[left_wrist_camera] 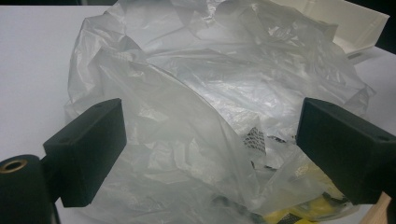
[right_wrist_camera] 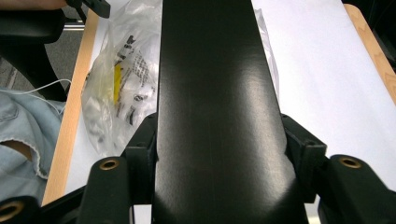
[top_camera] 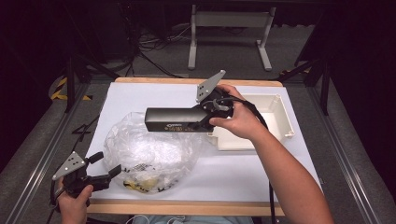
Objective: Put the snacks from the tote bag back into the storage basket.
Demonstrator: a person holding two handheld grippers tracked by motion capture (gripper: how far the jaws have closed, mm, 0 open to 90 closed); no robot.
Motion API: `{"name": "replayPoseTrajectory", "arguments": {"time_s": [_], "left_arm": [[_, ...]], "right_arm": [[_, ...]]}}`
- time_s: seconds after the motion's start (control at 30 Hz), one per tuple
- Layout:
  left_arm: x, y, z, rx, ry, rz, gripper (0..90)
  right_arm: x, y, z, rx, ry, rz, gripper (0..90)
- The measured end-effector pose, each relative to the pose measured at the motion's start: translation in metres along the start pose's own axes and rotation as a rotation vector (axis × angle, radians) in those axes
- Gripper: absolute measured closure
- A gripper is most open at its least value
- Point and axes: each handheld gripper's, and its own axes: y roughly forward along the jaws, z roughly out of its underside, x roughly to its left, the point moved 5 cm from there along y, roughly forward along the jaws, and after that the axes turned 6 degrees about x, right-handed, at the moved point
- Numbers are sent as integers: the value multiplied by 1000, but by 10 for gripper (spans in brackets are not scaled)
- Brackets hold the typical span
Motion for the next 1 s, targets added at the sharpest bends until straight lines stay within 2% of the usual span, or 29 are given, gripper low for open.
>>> {"name": "replayPoseTrajectory", "arguments": {"time_s": [0.4, 0.57, 1.0], "left_arm": [[0, 0, 0, 3, 6, -7, 93], [0, 0, 0, 4, 2, -6, 94], [-1, 1, 0, 5, 10, -17, 95]], "right_arm": [[-7, -28, 24, -4, 23, 45, 427], [-11, -39, 36, 13, 23, 73, 427], [-23, -73, 70, -18, 55, 98, 427]]}}
